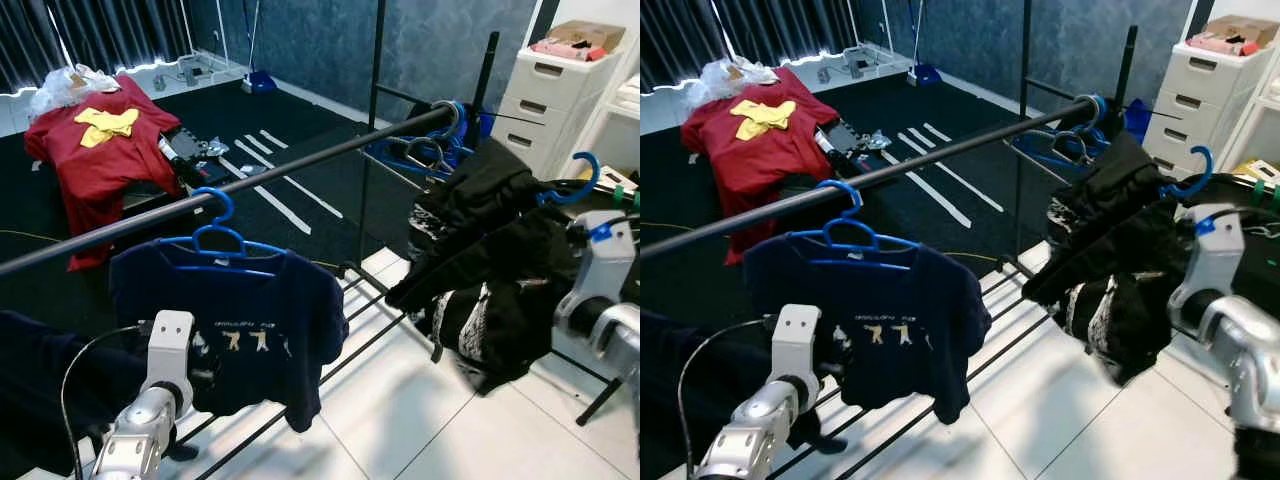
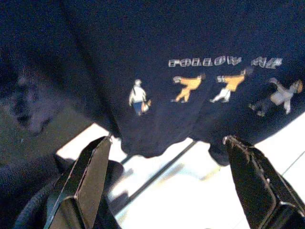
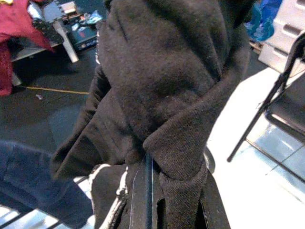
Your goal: Hang hanger
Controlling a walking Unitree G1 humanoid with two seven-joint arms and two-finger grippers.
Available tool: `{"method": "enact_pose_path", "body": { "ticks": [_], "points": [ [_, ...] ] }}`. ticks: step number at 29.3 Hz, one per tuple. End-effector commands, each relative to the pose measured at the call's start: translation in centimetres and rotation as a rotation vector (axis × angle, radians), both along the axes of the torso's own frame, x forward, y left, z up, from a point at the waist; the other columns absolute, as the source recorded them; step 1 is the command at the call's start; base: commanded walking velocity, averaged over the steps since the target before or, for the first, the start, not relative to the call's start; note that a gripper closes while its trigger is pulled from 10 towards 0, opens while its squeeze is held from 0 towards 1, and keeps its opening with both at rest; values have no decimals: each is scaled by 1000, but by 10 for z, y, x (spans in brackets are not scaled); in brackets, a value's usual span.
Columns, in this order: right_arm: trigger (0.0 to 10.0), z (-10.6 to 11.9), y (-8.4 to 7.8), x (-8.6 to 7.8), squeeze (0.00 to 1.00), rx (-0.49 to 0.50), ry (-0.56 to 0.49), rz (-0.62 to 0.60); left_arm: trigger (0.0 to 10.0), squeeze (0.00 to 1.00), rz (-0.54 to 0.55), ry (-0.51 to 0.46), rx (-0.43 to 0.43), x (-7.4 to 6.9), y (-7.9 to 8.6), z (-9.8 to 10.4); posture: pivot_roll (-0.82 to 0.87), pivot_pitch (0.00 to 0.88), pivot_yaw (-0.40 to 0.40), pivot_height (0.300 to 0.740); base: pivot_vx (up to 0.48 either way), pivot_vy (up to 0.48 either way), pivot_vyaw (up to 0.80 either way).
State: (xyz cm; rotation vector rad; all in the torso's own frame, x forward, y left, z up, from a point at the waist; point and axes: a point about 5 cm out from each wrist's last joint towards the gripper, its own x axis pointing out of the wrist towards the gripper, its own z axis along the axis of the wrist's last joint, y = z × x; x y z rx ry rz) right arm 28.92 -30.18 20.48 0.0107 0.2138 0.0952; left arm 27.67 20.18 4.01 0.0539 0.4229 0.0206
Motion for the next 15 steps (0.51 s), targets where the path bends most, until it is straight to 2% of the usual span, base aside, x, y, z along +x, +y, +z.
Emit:
{"method": "enact_pose_path", "body": {
  "ticks": [1,3,6,8,10,12,15],
  "points": [
    [10000,10,-4,2,0,22,-48,4,10000,0,23,8,10,-2,5,0,-25,36,-17,740,0,0,625],
    [10000,12,-9,9,0,44,-36,8,10000,0,9,-10,1,-2,3,3,-21,40,-18,740,0,0,628],
    [10000,12,-10,12,0,50,-31,13,10000,0,3,-17,-2,-1,2,5,-21,40,-18,740,0,0,631],
    [10000,10,-10,19,0,87,-4,35,10000,0,-15,-35,-14,-1,0,9,-10,46,-21,740,0,0,638],
    [10000,10,-10,19,0,87,-4,35,10000,0,-15,-35,-14,-1,0,9,-10,46,-21,740,0,0,644],
    [10000,0,-4,27,0,136,56,77,10000,0,-34,-46,-12,-2,-1,12,10,57,-28,740,0,0,659],
    [10000,-4,-1,30,0,152,83,96,10000,0,-39,-48,-9,-3,-1,13,10,57,-28,740,0,0,663]
  ]
}}
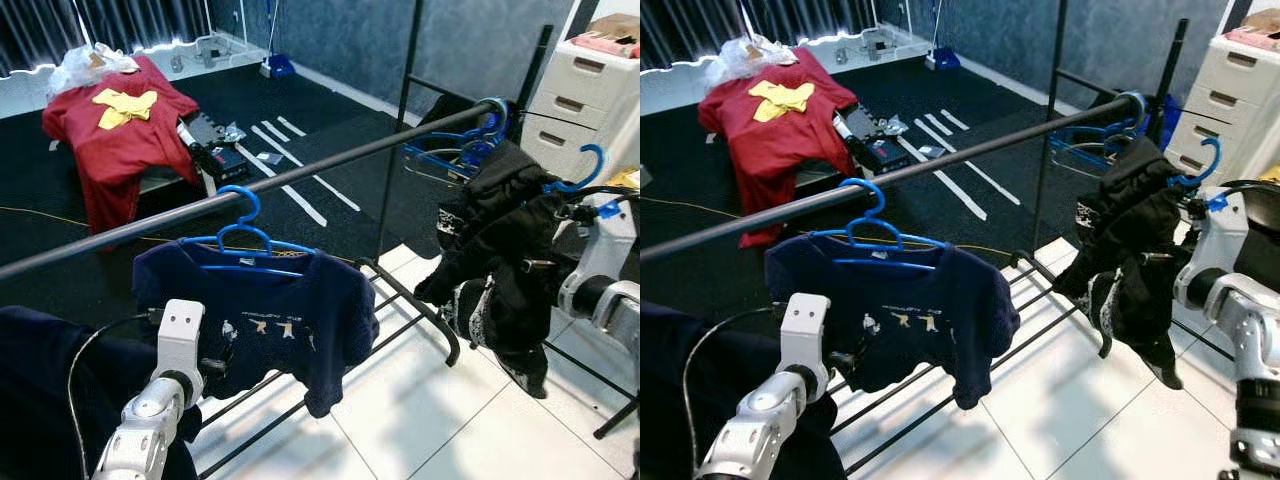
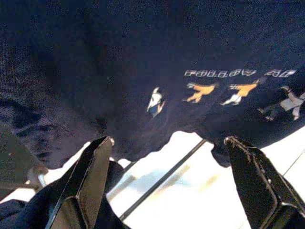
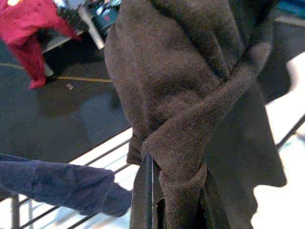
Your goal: Hang hanger
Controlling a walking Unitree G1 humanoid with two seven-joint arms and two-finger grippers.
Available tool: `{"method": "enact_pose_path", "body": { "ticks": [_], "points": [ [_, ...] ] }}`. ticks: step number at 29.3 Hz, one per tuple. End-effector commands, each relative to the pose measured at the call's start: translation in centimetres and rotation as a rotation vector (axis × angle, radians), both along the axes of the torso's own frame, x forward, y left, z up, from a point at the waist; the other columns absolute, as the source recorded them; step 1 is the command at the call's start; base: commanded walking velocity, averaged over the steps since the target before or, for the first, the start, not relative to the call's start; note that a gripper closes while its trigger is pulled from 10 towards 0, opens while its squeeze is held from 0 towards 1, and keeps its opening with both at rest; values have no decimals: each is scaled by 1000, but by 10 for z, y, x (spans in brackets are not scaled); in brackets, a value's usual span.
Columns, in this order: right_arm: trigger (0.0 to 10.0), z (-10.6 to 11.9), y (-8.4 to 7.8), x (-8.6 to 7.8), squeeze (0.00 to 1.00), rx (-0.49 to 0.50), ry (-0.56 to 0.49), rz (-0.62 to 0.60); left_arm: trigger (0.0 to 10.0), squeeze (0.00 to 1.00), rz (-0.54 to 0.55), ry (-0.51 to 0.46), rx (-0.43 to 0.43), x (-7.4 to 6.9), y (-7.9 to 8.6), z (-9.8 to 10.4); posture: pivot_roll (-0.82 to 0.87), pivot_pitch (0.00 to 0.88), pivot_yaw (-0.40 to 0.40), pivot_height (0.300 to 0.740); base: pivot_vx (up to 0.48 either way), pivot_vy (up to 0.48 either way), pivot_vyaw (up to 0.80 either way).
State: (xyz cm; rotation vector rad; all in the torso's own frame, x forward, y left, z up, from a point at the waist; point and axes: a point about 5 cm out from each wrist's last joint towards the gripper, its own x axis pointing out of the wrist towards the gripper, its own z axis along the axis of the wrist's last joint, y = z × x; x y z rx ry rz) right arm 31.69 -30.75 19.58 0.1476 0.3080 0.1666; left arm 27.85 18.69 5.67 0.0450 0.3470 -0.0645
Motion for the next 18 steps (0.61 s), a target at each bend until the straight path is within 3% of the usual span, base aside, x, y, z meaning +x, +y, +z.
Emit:
{"method": "enact_pose_path", "body": {
  "ticks": [1,9,18],
  "points": [
    [10000,-1,7,5,0,23,9,52,10000,0,42,28,22,-6,14,-3,14,62,-27,740,0,0,663],
    [10000,-1,4,18,0,23,10,55,10000,0,46,24,27,-8,18,2,32,76,-27,740,0,0,663],
    [10000,13,13,24,0,-37,-57,118,10000,0,-38,-15,-44,-13,2,9,45,79,-34,740,-38,0,608]
  ]
}}
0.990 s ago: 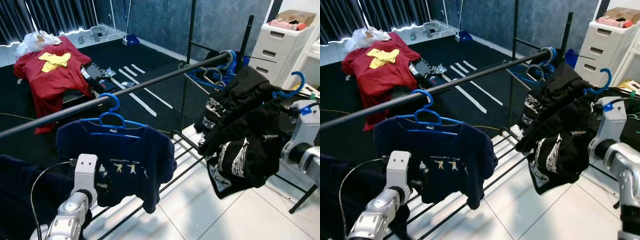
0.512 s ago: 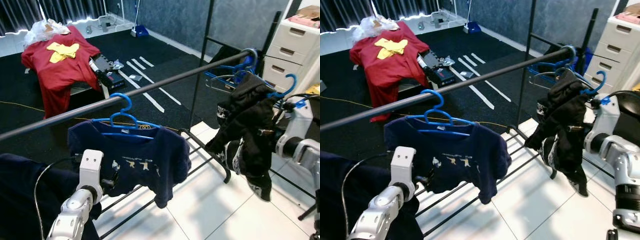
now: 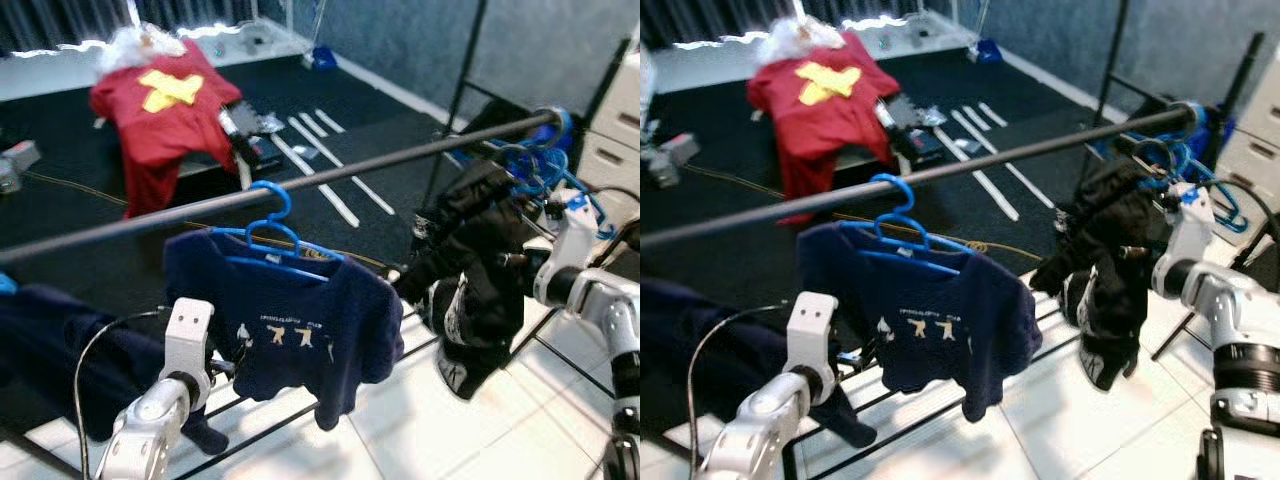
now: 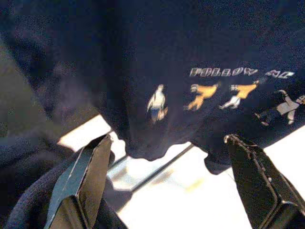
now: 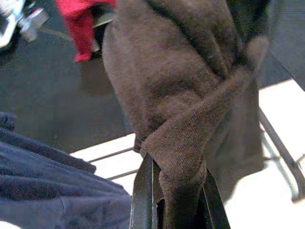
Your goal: Hang hanger
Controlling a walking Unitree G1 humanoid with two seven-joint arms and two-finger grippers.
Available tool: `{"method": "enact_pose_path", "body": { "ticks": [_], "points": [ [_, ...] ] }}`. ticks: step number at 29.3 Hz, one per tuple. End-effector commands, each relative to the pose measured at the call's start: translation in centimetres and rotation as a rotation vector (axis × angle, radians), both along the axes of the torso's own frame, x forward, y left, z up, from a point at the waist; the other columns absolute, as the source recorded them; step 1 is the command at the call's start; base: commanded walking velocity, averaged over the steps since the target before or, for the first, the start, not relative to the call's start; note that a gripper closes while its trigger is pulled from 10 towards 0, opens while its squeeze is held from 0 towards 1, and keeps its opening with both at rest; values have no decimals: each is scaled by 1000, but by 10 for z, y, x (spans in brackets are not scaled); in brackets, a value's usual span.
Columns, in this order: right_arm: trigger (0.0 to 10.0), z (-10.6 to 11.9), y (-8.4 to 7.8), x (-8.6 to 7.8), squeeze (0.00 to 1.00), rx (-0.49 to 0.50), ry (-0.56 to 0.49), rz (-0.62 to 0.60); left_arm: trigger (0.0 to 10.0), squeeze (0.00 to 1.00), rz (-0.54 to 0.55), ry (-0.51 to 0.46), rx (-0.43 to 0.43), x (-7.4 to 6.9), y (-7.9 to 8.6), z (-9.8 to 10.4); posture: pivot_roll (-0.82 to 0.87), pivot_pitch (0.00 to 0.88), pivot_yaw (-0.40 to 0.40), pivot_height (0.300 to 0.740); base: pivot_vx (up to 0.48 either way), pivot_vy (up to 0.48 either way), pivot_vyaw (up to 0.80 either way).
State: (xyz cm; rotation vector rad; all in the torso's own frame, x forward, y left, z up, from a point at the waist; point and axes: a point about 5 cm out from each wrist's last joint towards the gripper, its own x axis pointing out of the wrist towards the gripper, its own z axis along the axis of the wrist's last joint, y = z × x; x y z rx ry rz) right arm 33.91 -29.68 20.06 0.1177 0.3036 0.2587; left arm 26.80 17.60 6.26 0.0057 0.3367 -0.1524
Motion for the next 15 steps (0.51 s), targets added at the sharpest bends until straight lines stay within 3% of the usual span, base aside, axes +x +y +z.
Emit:
{"method": "enact_pose_path", "body": {
  "ticks": [1,4,10,13,15],
  "points": [
    [10000,9,2,3,0,-16,-50,23,10000,0,23,-7,6,-4,11,3,45,79,-34,740,-341,0,0],
    [10000,13,3,5,0,-8,-67,27,10000,0,-5,-19,-5,-6,7,5,45,78,-36,740,-319,0,0],
    [10000,24,6,10,0,-25,-99,51,10000,0,-132,-54,-104,-8,-15,19,46,73,-45,740,0,0,0],
    [10000,27,7,11,0,-25,-105,56,10000,0,-169,-65,-97,-9,-22,23,46,73,-45,740,0,0,0],
    [10000,31,9,12,0,-32,-114,76,10000,0,-248,-84,-91,-10,-37,31,44,72,-50,740,274,-390,0]
  ]
}}
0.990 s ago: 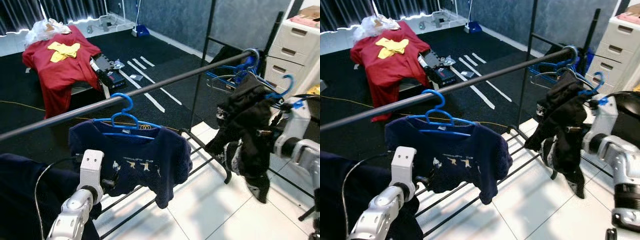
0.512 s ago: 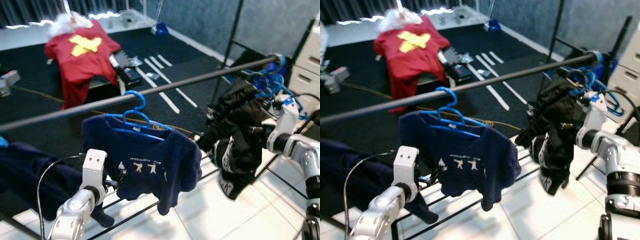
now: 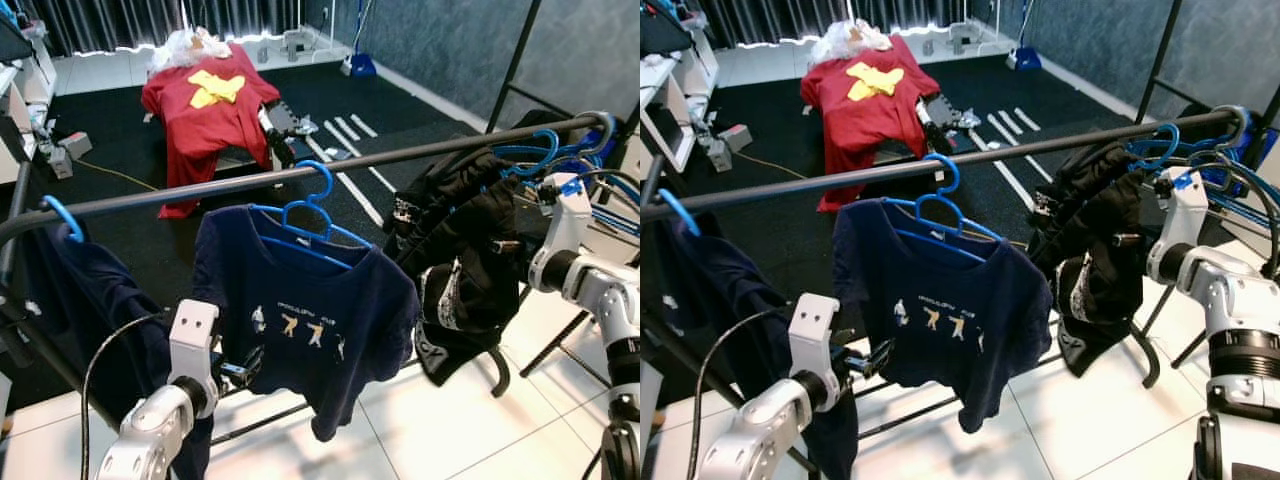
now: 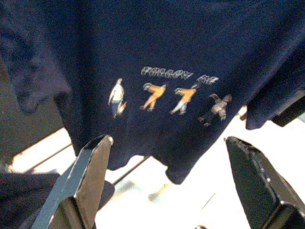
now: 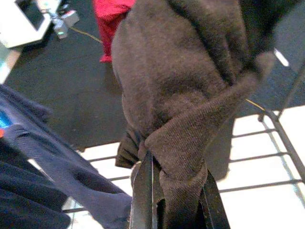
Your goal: Hang hanger
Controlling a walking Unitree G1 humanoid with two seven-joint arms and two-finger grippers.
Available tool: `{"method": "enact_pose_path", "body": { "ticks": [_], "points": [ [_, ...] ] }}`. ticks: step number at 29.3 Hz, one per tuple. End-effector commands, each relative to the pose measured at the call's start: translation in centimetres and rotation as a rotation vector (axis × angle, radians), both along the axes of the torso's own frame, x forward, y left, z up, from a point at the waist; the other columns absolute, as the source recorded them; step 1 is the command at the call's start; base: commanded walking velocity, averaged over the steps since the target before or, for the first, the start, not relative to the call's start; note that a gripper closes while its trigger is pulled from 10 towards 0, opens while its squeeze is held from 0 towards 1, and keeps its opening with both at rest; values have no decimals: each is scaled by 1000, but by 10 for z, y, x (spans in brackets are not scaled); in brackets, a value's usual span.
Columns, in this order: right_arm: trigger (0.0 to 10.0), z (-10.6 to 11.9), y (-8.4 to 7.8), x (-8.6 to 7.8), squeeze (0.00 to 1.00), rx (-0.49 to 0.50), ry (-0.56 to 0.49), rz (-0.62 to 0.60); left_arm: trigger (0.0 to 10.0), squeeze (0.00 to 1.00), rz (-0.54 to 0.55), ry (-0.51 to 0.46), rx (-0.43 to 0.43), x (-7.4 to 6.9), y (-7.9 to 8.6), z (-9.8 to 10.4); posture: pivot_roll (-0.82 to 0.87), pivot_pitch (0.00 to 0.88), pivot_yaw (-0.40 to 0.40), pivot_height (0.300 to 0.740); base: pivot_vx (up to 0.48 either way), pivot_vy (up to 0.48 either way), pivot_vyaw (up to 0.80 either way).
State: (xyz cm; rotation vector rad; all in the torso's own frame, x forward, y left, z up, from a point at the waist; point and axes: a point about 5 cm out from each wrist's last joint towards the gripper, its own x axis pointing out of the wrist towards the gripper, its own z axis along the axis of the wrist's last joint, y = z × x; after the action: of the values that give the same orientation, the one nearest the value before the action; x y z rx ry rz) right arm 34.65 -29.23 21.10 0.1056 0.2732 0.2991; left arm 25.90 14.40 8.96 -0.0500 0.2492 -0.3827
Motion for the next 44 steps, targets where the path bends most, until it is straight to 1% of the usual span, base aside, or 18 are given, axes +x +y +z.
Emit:
{"method": "enact_pose_path", "body": {
  "ticks": [1,3,5,8,10,12,16,19,23,28,32,34,35,37,39,41,43,44],
  "points": [
    [10000,20,4,5,0,-29,-81,36,10000,0,-30,-8,9,-1,-5,4,44,72,-50,740,259,-401,0],
    [10000,21,5,5,0,-35,-82,45,10000,0,-65,-16,4,-1,-16,8,42,71,-52,740,259,-401,0],
    [10000,21,5,5,0,-35,-82,45,10000,0,-65,-16,4,-1,-16,8,42,71,-52,740,259,-401,0],
    [10000,20,7,6,0,-39,-66,73,10000,0,-72,-24,0,-1,-22,14,43,72,-56,740,0,-319,788],
    [10000,20,7,6,0,-39,-66,73,10000,0,-72,-24,0,-1,-22,14,43,72,-56,740,0,-270,788],
    [10000,20,10,7,0,-49,-60,98,10000,0,-114,-17,-3,-2,-23,19,45,73,-59,740,0,0,788],
    [10000,20,11,7,0,-55,-55,110,10000,0,-156,-17,-3,-4,-22,24,46,74,-61,740,0,0,788],
    [10000,20,11,7,0,-56,-53,113,10000,0,-153,-18,-5,-4,-21,25,45,75,-61,740,0,0,788],
    [10000,18,11,7,0,-67,-42,123,10000,0,-113,-35,-18,-1,-16,31,42,75,-62,740,0,0,786],
    [10000,16,15,8,0,-80,-30,145,10000,0,-111,-34,-26,-1,-15,33,41,74,-62,740,0,-452,788],
    [10000,15,17,9,0,-90,-19,159,10000,0,-148,-26,-31,-4,-21,34,42,73,-62,740,0,-451,788],
    [10000,14,15,10,0,-115,-11,143,10000,0,-187,-20,-41,-6,-25,34,42,73,-62,740,0,-184,791],
    [10000,14,15,10,0,-115,-11,143,10000,0,-187,-20,-41,-6,-25,34,42,73,-62,740,0,0,794],
    [10000,8,8,12,0,-182,28,75,10000,0,-229,-19,-54,-10,-30,36,41,72,-61,740,0,0,0],
    [10000,8,8,12,0,-182,28,75,10000,0,-229,-19,-54,-10,-30,36,41,72,-61,740,0,0,0],
    [10000,3,4,11,0,-212,68,44,10000,0,-264,-17,-62,-13,-34,36,41,73,-62,740,0,0,0],
    [10000,3,4,11,0,-212,68,44,10000,0,-264,-17,-62,-13,-34,36,41,73,-62,740,0,0,0],
    [10000,0,2,10,0,-217,92,43,10000,0,-282,-16,-66,-15,-36,37,41,75,-62,740,0,0,0]
  ]
}}
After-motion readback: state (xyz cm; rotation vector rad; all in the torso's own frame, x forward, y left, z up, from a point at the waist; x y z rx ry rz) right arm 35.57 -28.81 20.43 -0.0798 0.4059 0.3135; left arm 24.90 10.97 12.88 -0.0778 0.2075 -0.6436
